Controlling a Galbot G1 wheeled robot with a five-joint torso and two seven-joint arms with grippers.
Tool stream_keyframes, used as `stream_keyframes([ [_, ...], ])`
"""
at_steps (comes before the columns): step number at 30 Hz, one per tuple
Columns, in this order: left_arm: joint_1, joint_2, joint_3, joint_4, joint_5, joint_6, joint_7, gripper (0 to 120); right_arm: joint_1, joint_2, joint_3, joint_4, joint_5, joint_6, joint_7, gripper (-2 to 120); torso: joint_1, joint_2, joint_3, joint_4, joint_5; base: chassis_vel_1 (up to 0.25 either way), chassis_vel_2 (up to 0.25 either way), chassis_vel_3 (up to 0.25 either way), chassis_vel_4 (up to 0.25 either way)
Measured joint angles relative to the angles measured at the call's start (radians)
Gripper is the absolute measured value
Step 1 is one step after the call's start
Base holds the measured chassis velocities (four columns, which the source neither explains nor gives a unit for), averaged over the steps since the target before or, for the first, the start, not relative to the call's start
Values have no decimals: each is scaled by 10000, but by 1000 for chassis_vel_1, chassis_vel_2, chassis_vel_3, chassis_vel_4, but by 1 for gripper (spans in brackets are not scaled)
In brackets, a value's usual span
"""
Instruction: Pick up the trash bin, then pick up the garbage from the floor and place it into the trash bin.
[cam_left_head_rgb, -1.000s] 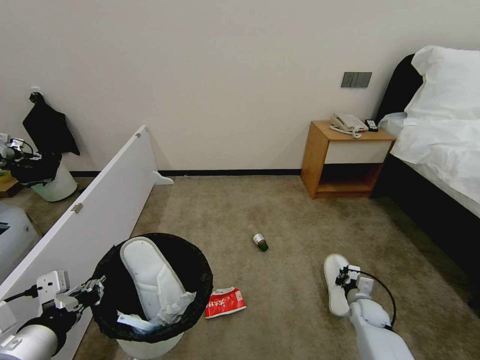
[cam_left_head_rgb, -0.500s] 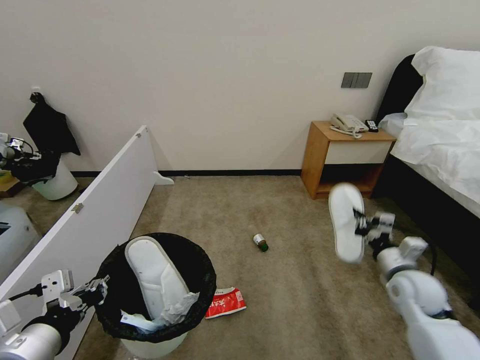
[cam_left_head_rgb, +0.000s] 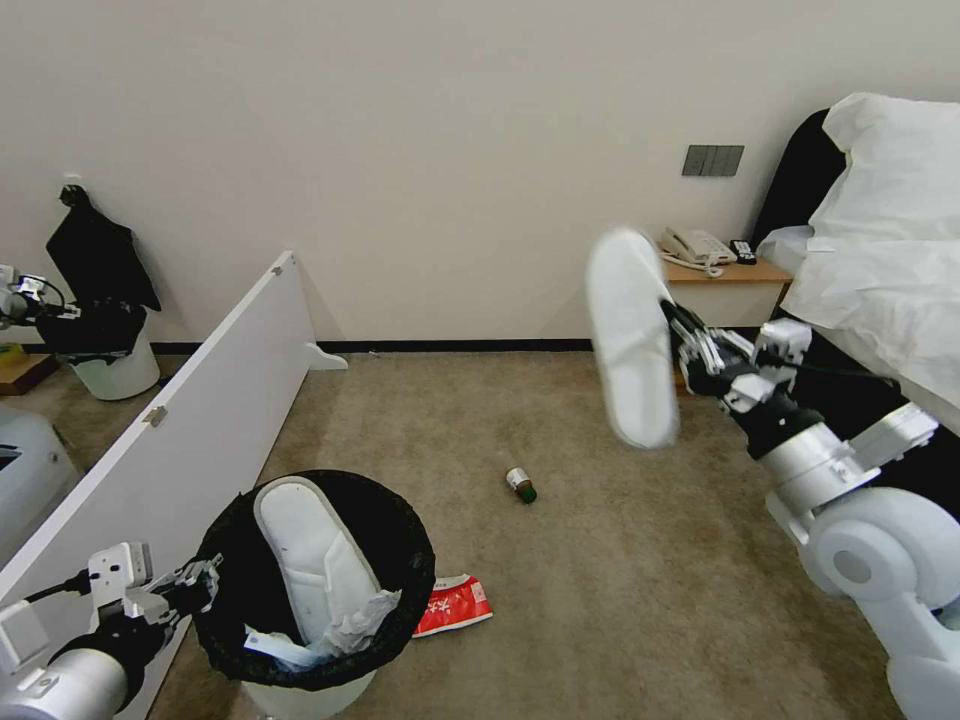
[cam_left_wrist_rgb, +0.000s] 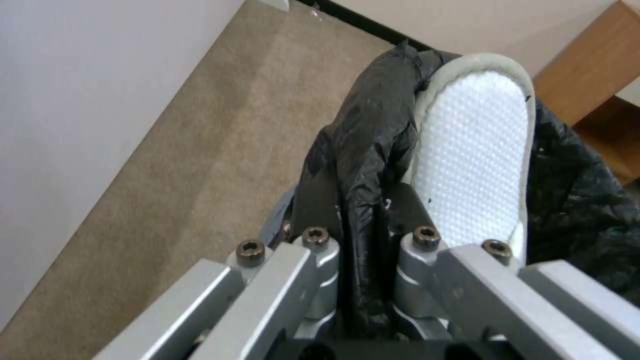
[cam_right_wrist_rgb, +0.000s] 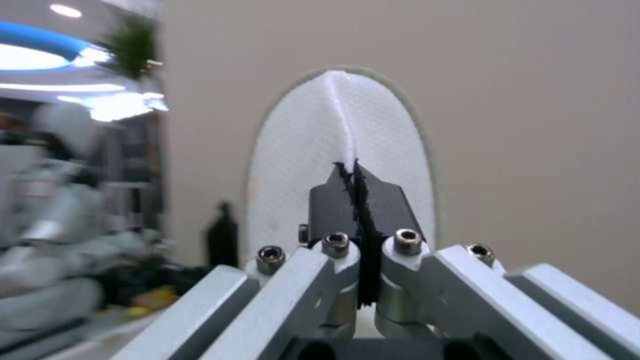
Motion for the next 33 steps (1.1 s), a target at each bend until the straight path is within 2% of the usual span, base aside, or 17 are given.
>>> stream_keyframes([
  [2,54,-26,8,0,41,7,-5,5,1052,-23,-1061,119,311,47,-131,0,0,-1,1,0,0,0,0,0,0],
  [3,54,-26,8,0,41,7,-5,5,1052,-23,-1061,119,311,47,-131,0,0,-1,1,0,0,0,0,0,0],
  [5,63,-43,11,0,74,10,-7,5,2234,165,-2127,36,523,76,-228,0,0,-1,1,3,-4,0,0,0,0],
  [6,63,-43,11,0,74,10,-7,5,2234,165,-2127,36,523,76,-228,0,0,-1,1,3,-4,0,0,0,0],
  [8,47,-55,12,-1,133,10,-17,5,3451,679,-3423,-255,668,62,-224,0,0,-1,2,3,-2,0,0,0,0],
  [10,37,-58,11,0,141,10,-21,5,3692,839,-3712,-346,674,51,-210,0,0,-1,1,3,-3,0,0,0,0],
  [11,26,-69,11,0,150,10,-28,5,4255,1335,-4502,-659,660,18,-156,0,0,-2,2,4,-3,0,0,0,0],
  [12,26,-69,11,0,150,10,-28,5,4255,1335,-4502,-659,660,18,-156,0,0,-2,2,4,-3,0,0,0,0],
  [14,49,-70,6,0,159,10,-31,5,4780,2081,-5416,-1156,507,13,-150,0,0,-2,2,2,-4,0,0,0,0],
  [16,58,-72,3,0,161,11,-31,5,4891,2337,-5682,-1332,425,13,-157,0,1,-2,2,1,-3,0,0,0,0],
  [18,88,-79,5,0,163,11,-32,5,5032,2923,-6249,-1677,221,19,-179,0,1,-2,2,1,-4,0,0,0,0],
  [24,105,-51,41,0,167,16,-38,5,5003,3553,-7023,-2048,-137,57,-183,0,1,-2,0,-2,-2,0,0,0,0],
  [33,104,-63,75,0,175,17,-43,5,4741,3684,-7636,-2421,-558,113,-205,0,1,-2,0,-1,-2,0,0,0,0],
])
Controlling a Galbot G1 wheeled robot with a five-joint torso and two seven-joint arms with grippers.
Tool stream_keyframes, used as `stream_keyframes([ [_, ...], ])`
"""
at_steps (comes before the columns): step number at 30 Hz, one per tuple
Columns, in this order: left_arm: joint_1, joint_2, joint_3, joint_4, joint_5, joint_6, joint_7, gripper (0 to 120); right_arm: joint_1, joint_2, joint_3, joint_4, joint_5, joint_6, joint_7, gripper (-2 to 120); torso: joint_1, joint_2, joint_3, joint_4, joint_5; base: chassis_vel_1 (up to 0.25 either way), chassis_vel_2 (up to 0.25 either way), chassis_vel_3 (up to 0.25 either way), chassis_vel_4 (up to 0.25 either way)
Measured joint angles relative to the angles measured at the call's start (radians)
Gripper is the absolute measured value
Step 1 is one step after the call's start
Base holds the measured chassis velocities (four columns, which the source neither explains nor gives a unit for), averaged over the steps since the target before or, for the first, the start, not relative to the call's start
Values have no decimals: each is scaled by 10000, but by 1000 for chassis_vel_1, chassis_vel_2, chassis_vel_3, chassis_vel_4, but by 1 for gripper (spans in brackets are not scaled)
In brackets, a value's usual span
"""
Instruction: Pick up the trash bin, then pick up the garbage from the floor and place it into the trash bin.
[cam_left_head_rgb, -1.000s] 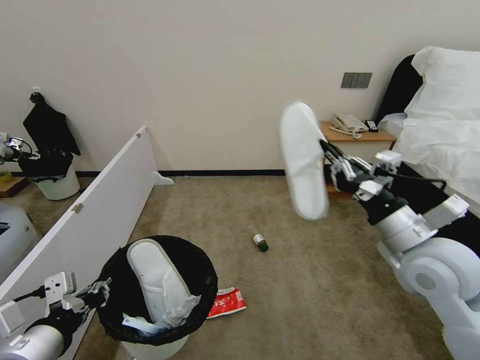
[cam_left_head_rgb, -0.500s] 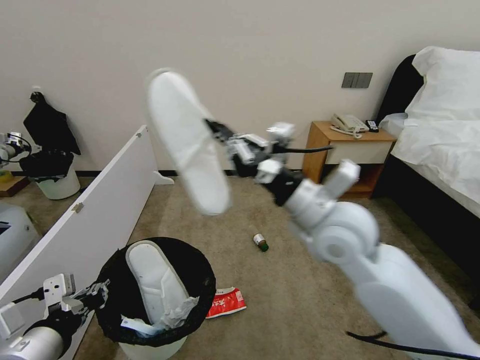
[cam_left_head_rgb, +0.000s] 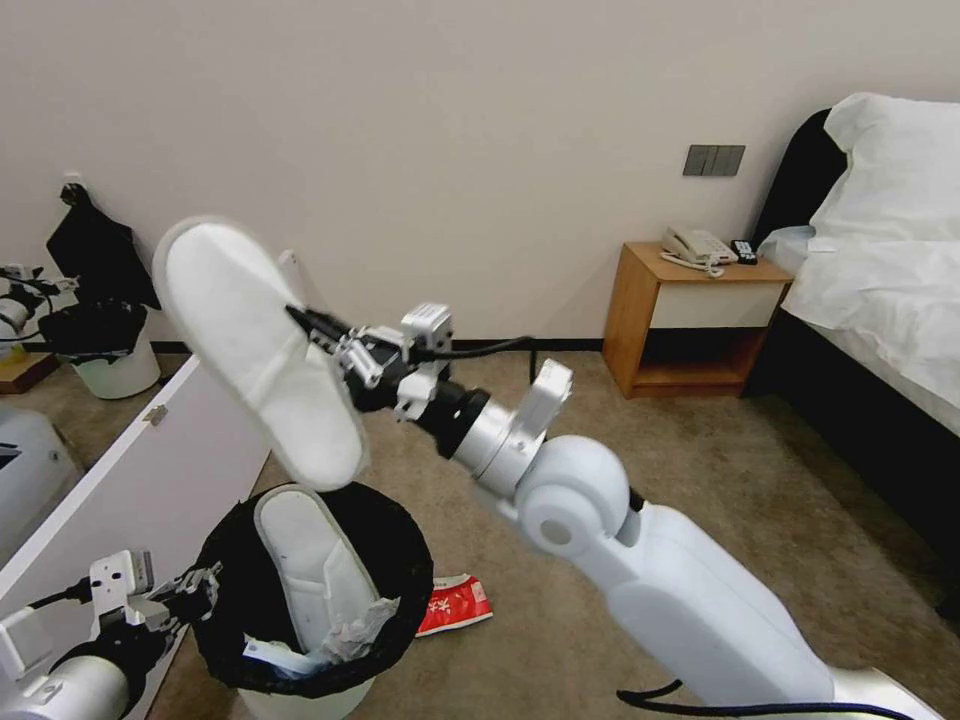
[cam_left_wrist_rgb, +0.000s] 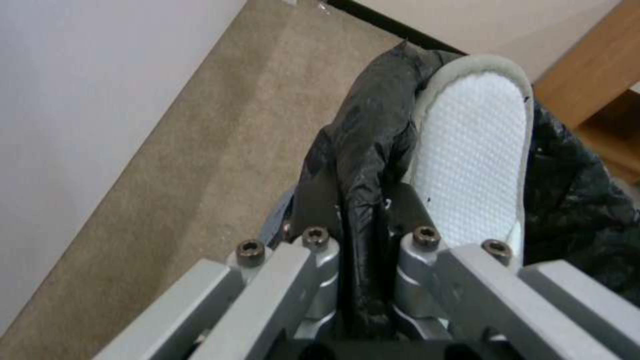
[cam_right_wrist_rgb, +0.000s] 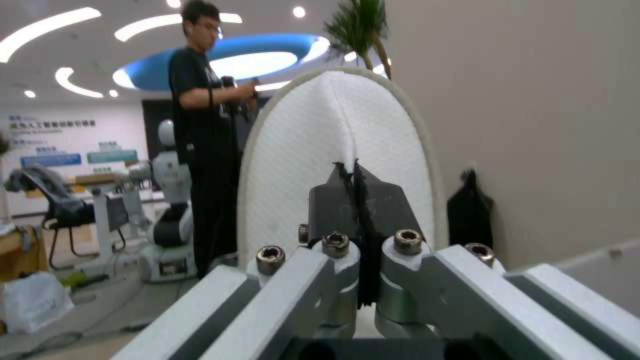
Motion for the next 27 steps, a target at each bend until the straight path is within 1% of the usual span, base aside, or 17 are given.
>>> stream_keyframes([
  [7,-4,21,-34,0,-8,0,0,5,-361,-240,-260,-203,-466,53,-29,0,0,1,0,1,1,0,0,0,0],
  [10,9,28,-51,0,-22,0,-1,5,-661,-529,-374,-252,-674,13,-6,0,0,0,0,1,2,0,0,0,0],
  [13,12,28,-57,0,-23,1,-3,5,-796,-648,-453,-266,-749,-47,35,0,0,1,0,0,2,0,0,0,0],
  [27,54,10,-98,0,-50,3,-5,5,-1173,-669,-972,-653,-1215,-100,81,0,0,0,0,1,2,0,0,0,0],
])
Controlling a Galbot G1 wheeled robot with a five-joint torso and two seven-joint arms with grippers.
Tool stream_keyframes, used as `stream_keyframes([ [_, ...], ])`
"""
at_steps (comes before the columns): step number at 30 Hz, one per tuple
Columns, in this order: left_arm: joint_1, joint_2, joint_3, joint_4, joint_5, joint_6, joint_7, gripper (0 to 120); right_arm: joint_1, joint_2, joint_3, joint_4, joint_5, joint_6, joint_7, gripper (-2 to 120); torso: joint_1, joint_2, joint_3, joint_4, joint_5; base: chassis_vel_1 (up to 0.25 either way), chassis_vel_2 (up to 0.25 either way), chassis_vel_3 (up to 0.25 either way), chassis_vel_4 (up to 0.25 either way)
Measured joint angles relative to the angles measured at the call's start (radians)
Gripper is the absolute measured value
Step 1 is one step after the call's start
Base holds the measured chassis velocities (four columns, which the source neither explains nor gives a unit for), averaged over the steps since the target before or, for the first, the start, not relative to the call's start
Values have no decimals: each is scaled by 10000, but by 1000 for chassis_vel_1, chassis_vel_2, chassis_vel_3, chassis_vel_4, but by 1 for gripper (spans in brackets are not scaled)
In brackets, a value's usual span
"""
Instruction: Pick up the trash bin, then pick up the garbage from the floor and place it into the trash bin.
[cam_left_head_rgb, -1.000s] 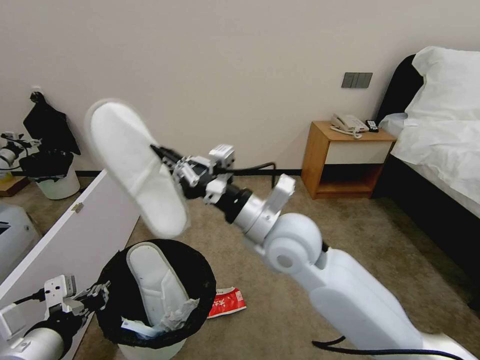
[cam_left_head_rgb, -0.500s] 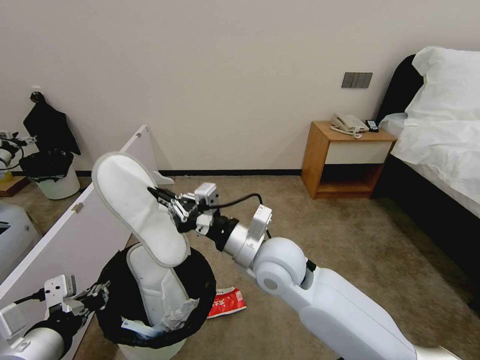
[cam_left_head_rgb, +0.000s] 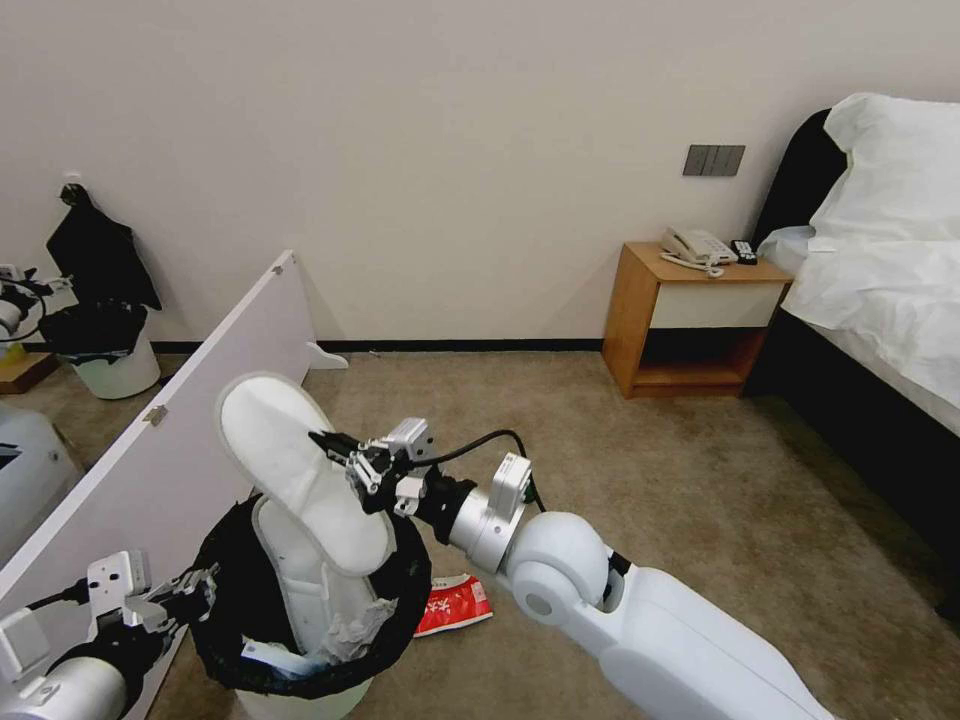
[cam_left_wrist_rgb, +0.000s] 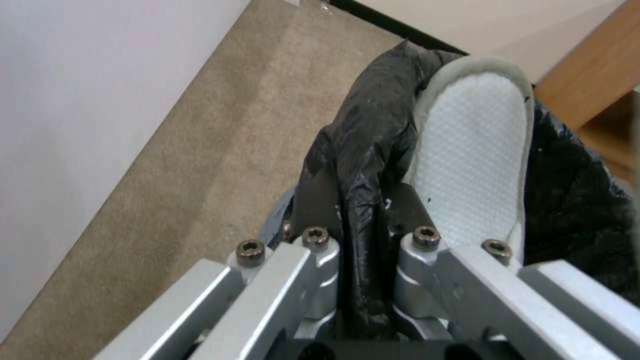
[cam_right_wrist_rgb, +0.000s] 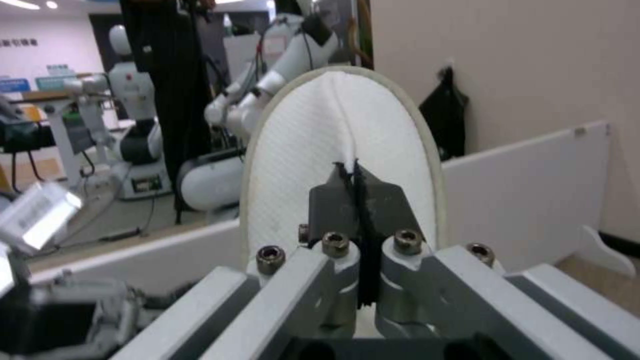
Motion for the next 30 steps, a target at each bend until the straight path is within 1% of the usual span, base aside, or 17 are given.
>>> stream_keyframes([
  [11,16,0,6,0,-57,3,-4,5,-281,-97,-345,-309,-288,5,-38,0,0,0,0,0,0,0,0,0,0],
  [15,25,5,-25,0,-99,3,-5,5,-503,-213,-477,-468,-582,45,-66,0,0,1,0,-1,-1,0,0,0,0],
  [30,-18,-10,-7,0,-128,5,-16,5,-638,-175,-832,-739,-852,69,-107,0,0,0,0,0,0,0,0,0,0],
])
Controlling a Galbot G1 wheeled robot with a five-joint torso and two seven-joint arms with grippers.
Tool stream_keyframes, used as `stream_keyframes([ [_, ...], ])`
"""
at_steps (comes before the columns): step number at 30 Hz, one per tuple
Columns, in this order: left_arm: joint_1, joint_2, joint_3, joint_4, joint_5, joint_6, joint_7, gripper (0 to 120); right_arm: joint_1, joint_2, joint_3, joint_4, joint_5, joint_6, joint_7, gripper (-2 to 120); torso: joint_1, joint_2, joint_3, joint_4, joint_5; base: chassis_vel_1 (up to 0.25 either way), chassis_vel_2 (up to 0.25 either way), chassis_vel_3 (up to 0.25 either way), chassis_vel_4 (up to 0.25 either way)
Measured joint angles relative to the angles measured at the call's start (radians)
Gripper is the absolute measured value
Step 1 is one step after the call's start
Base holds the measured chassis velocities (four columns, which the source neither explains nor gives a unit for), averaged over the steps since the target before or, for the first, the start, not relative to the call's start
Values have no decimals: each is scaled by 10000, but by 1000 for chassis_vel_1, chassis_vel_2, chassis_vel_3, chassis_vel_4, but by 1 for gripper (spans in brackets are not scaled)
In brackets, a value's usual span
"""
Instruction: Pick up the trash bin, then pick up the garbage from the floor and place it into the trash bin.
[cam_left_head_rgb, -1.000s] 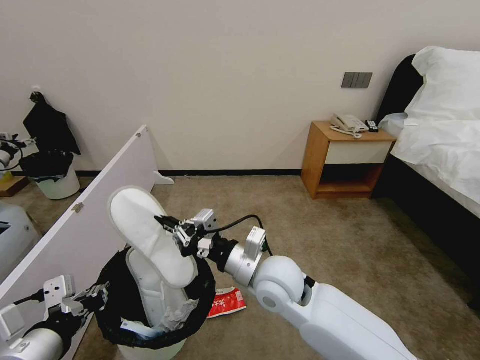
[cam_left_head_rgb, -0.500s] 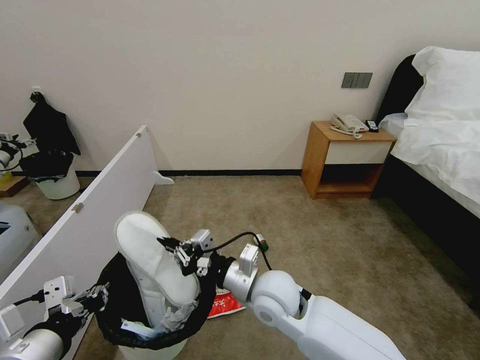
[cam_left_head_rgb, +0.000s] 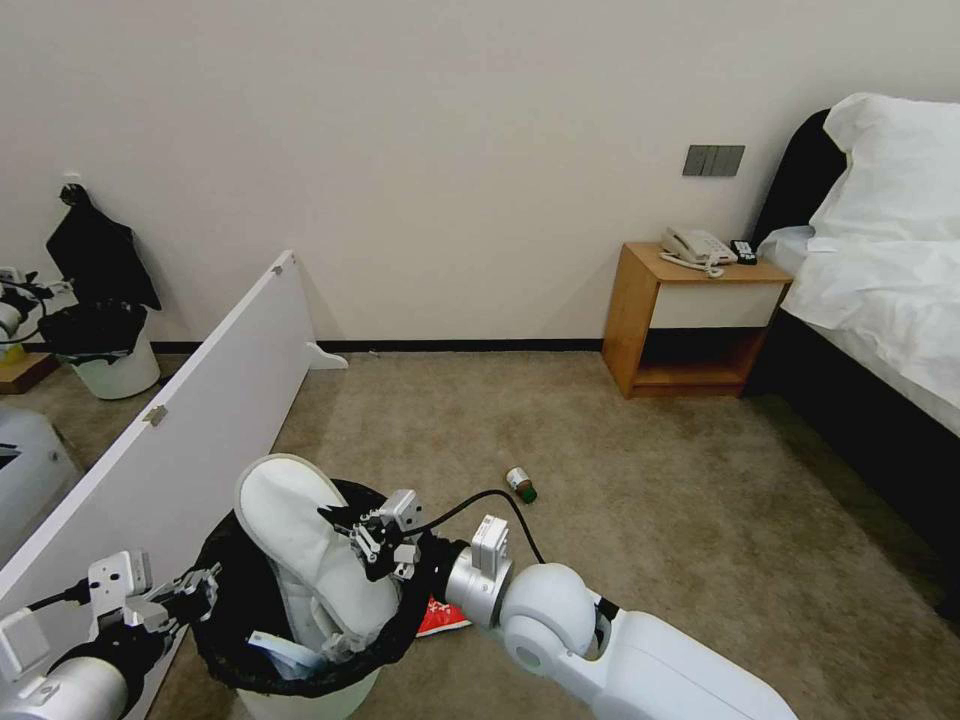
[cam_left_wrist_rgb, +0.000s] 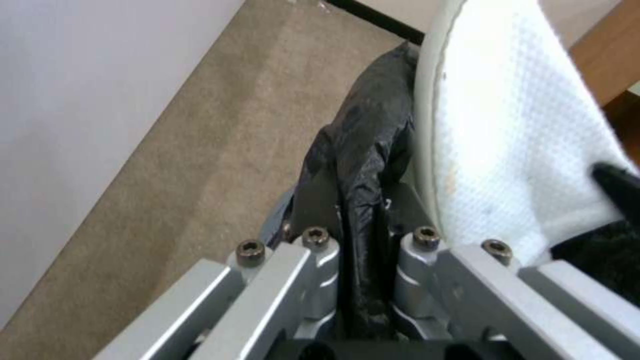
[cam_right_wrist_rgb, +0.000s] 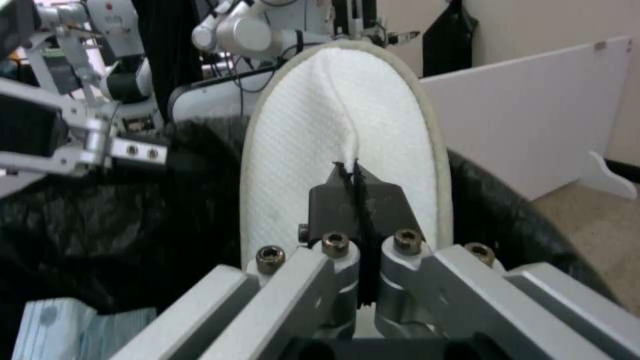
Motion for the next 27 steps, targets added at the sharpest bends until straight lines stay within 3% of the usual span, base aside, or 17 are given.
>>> stream_keyframes([
  [18,-48,21,-5,0,-23,0,-10,5,18,125,-295,-235,-56,-153,64,0,0,0,-1,0,0,0,0,0,0],
  [27,-47,23,-2,0,-29,2,-13,5,20,69,-465,-117,263,-705,420,0,0,0,0,0,0,0,0,0,0],
])
